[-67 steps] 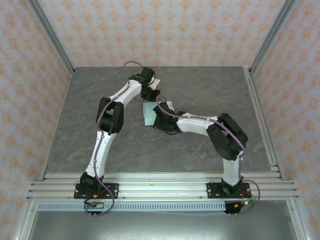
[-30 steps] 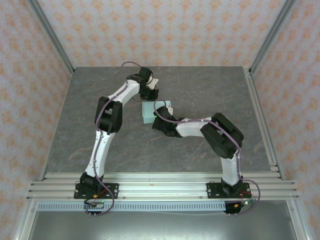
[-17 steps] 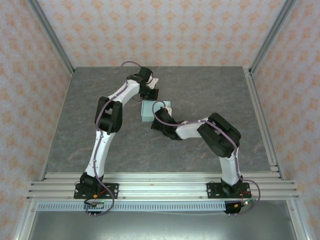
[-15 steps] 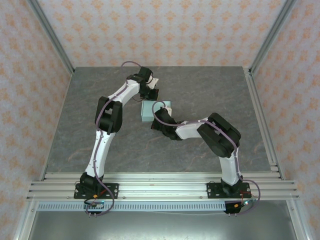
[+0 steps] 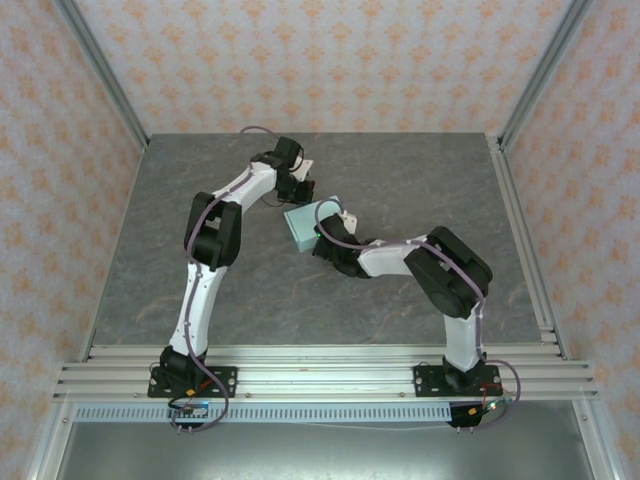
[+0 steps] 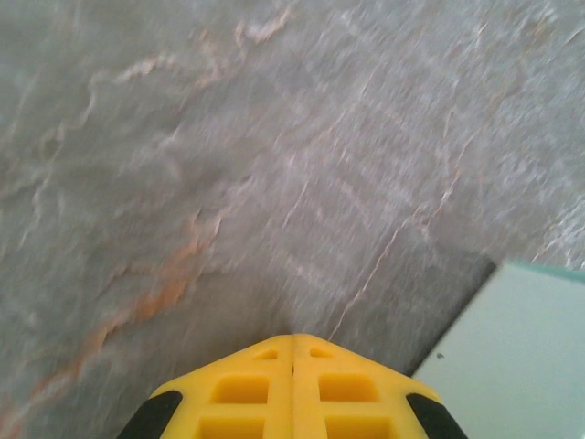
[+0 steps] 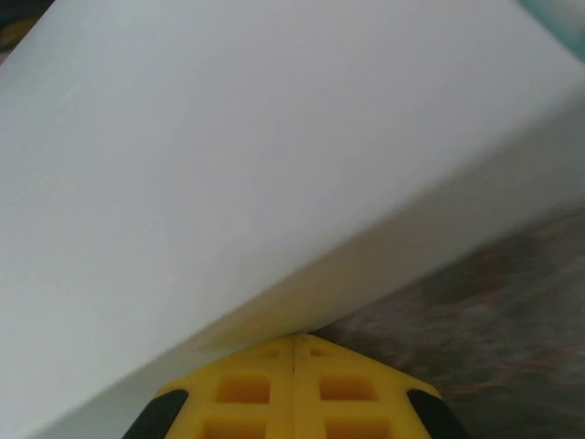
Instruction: Fold the paper box
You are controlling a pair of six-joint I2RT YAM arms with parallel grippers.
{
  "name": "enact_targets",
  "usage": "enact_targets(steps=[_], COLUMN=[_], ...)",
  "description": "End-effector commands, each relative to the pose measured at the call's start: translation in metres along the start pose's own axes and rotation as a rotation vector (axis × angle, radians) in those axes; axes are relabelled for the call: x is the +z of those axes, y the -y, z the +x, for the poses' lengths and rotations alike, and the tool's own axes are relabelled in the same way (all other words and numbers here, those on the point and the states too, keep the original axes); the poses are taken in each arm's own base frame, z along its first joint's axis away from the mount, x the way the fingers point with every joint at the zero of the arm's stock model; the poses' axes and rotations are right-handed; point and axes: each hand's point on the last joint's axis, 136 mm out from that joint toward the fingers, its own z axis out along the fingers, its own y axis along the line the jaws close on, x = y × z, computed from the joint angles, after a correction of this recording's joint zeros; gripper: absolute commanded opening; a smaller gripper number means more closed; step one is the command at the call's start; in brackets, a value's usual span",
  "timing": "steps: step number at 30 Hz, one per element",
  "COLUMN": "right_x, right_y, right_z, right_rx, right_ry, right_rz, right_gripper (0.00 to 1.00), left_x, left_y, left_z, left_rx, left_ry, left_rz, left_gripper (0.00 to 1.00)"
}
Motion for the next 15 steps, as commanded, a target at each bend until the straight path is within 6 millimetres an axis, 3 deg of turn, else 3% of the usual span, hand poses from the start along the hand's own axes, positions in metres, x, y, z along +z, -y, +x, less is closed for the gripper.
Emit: enact_targets(steps=[1,8,15], right_x=[-0.003,-0.011,-0.045], right_y=[0.031,0.045,0.069], right_z=[-0.024,-0.019,-0.023], right_rx=[0.028,0.033,0.014], right_ry=[0.081,0.048,0.04], right_rz=[0.109,0.152,0.271], right_gripper=[0.05,0.05,0.1], left_x=[0.007,0.004,-0.003], left_y=[0.004,-0.013,-0.024], left_z=[0.063,0.065,0.051], left_rx=[-0.114,-0.181,-0.206], left_ry=[-0.189,-0.138,-0.102], left_rz=[-0.027,-0.068,-0.094], left_gripper=[0.0,0.0,0.0])
